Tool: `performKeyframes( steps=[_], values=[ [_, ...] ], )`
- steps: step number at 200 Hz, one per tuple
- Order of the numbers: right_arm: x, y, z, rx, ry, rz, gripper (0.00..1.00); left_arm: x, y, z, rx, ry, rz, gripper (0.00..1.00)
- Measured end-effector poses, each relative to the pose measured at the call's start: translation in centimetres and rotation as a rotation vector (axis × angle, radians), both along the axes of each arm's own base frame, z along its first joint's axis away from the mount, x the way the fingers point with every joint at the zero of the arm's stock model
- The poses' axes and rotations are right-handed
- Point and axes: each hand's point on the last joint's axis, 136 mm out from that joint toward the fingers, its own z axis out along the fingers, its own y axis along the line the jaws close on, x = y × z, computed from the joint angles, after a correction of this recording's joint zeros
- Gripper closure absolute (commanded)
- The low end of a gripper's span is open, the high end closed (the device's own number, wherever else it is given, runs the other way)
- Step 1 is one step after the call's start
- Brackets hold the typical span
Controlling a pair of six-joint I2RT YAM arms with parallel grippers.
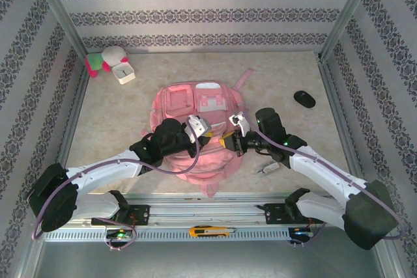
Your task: Pack books, pencil case, and school supplies into a backpack
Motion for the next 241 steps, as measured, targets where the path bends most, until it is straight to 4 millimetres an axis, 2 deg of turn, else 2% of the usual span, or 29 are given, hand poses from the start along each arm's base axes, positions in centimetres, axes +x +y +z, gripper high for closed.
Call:
performKeyframes(
  steps=[26,44,49,59,70,76,92,116,138,152,165,188,201,230,241],
  values=[
    [-0.7,0.8,-0.3,-0.017,0.021,-0.023,1.0,0.1,-1.6,0.0,-0.021,0.021,0.021,1.0],
    [-0.4,0.5,-0.9,-0.04,0.041,-0.073,1.0,0.6,-2.2,-0.4,-0.013,0.033,0.058,1.0],
    [-0.2,0.3,-1.1,-0.045,0.047,-0.087,1.0,0.7,-2.3,-0.5,-0.012,0.037,0.066,0.93],
    [-0.1,0.1,-1.1,-0.05,0.051,-0.105,1.0,0.9,-2.4,-0.6,-0.015,0.039,0.082,0.7],
    [0.2,-0.4,-1.0,-0.044,0.059,-0.126,1.0,1.2,-2.2,-0.3,-0.02,0.027,0.109,0.51],
    [0.2,-0.8,-0.9,-0.036,0.065,-0.136,1.0,1.5,-2.0,0.0,-0.024,0.017,0.127,0.45],
    [0.6,-2.3,-0.6,-0.012,0.083,-0.169,1.0,1.6,-1.2,1.5,-0.045,-0.021,0.147,0.36],
    [1.8,-5.0,-0.3,0.005,0.103,-0.238,1.0,0.8,1.8,4.4,-0.057,-0.112,0.136,0.31],
    [2.3,-6.4,-0.7,0.013,0.147,-0.25,1.0,-0.1,4.2,5.0,-0.003,-0.182,0.102,0.31],
    [2.3,-6.2,-0.7,0.02,0.175,-0.223,1.0,-0.9,4.4,3.8,0.061,-0.198,0.045,0.31],
    [2.3,-5.9,-0.5,0.027,0.193,-0.2,1.0,-1.6,4.1,1.6,0.137,-0.183,-0.02,0.31],
    [2.4,-5.6,-0.2,0.035,0.218,-0.175,1.0,-1.7,3.5,-2.3,0.253,-0.144,-0.092,0.31],
    [2.3,-5.5,-0.1,0.037,0.22,-0.166,1.0,-1.6,3.3,-3.9,0.301,-0.138,-0.122,0.3],
    [2.0,-5.4,-0.5,0.029,0.236,-0.151,1.0,-1.8,2.7,-5.2,0.35,-0.15,-0.194,0.33],
    [2.1,-5.4,-0.4,0.027,0.242,-0.153,1.0,-1.8,2.3,-5.2,0.354,-0.154,-0.209,0.4]
  ],
)
